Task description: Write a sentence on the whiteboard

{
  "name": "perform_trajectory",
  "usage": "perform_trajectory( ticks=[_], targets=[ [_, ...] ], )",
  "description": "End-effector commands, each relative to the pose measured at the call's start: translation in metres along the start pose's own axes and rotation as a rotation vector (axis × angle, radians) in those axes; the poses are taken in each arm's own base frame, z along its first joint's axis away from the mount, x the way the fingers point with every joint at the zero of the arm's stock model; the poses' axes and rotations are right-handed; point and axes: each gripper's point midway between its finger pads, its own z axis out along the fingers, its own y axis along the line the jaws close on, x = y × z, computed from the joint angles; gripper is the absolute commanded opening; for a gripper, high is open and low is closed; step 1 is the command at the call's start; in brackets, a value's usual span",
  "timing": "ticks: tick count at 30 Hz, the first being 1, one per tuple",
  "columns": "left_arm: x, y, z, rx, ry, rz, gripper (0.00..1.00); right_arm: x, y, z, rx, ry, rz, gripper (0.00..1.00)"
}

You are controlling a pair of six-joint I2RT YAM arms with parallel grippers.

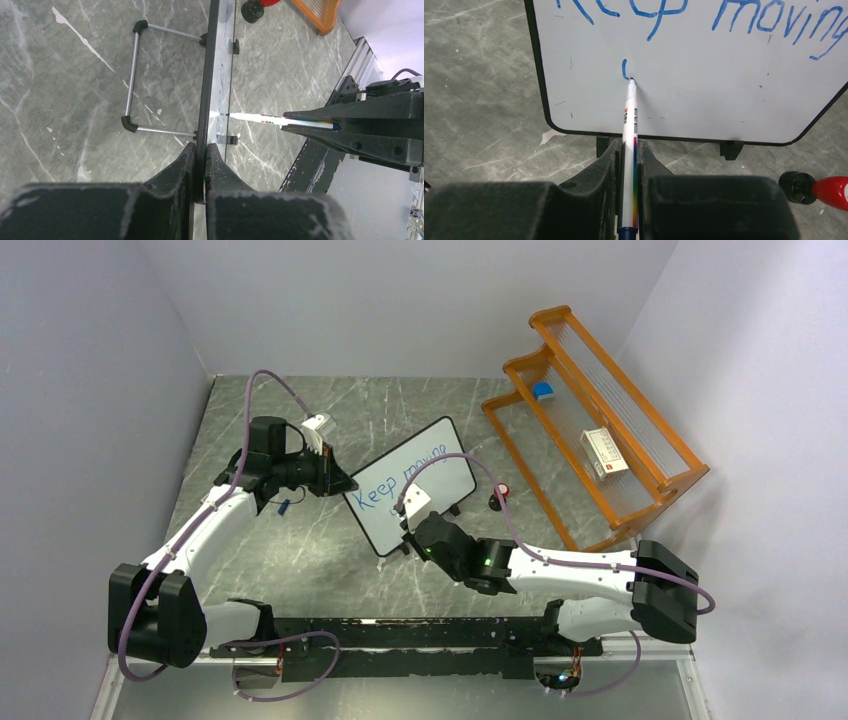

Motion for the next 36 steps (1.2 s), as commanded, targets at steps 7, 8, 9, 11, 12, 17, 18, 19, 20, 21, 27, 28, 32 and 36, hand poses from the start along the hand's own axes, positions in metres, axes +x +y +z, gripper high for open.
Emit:
perform_trajectory(
  ticks=[7,8,9,11,12,17,18,19,20,21,27,28,32,36],
  targets=[
    [0.031,0.033,0.004,-0.147,0.1,-0.033,0.05,-0.015,-0.009,-0.001,0.049,-0.056,0.013,0.0],
    [0.031,0.033,0.004,-0.147,0.1,-0.033,0.05,-0.017,-0.008,0.0,0.048,-0.059,0.014,0.0],
    [0.031,0.033,0.004,-0.148,0.1,-0.033,0.05,-0.019,-0.007,0.0,0.047,-0.063,0.014,0.0],
    [0.031,0.033,0.003,-0.148,0.099,-0.032,0.05,-0.023,-0.007,0.0,0.048,-0.076,0.019,0.0],
    [0.031,0.033,0.003,-0.148,0.099,-0.031,0.05,-0.024,-0.008,0.0,0.049,-0.081,0.02,0.0],
    [0.031,0.032,0.003,-0.148,0.098,-0.029,0.05,-0.031,-0.009,0.0,0.054,-0.097,0.021,0.0],
    [0.031,0.032,0.003,-0.148,0.098,-0.03,0.05,-0.031,-0.008,0.0,0.051,-0.096,0.02,0.0],
    [0.031,0.032,0.003,-0.148,0.098,-0.03,0.05,-0.031,-0.007,0.0,0.047,-0.096,0.02,0.0],
    [0.031,0.033,0.003,-0.149,0.097,-0.031,0.05,-0.031,-0.006,0.0,0.04,-0.096,0.02,0.0],
    [0.031,0.033,0.003,-0.149,0.098,-0.029,0.05,-0.03,-0.006,-0.001,0.039,-0.093,0.019,0.0],
    [0.03,0.032,0.003,-0.148,0.098,-0.03,0.05,-0.025,-0.004,-0.004,0.014,-0.088,0.017,0.0],
    [0.03,0.032,0.003,-0.148,0.097,-0.031,0.05,-0.026,-0.003,-0.005,0.004,-0.093,0.019,0.0],
    [0.031,0.033,0.003,-0.149,0.099,-0.031,0.05,-0.032,0.001,-0.005,-0.02,-0.11,0.023,0.0],
    [0.031,0.033,0.003,-0.151,0.098,-0.029,0.05,-0.032,0.002,-0.002,-0.018,-0.102,0.019,0.0]
  ],
)
